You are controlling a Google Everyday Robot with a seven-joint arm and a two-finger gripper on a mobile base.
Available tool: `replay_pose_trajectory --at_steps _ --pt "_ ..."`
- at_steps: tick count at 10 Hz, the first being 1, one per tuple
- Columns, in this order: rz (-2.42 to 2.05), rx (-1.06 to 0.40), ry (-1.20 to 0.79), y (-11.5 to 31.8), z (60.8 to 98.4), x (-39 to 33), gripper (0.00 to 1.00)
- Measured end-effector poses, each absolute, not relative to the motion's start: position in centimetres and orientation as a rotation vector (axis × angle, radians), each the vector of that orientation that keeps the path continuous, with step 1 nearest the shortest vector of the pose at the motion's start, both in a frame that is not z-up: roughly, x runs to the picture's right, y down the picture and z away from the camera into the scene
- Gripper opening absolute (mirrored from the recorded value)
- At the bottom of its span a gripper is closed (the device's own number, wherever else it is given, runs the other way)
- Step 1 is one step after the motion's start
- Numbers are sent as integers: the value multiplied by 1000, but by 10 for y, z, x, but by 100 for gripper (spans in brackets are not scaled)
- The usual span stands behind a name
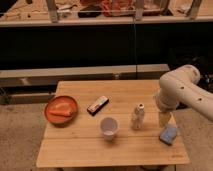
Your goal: Knock the bottle over
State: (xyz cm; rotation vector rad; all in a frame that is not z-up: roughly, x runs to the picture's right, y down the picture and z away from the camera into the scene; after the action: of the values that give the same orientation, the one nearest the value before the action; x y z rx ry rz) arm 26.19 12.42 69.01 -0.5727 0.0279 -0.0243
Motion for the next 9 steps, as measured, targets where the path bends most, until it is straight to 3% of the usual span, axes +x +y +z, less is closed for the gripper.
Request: replay_pose_trajectory --at_steps 9 --pt "-94 -569 2 139 699 240 80"
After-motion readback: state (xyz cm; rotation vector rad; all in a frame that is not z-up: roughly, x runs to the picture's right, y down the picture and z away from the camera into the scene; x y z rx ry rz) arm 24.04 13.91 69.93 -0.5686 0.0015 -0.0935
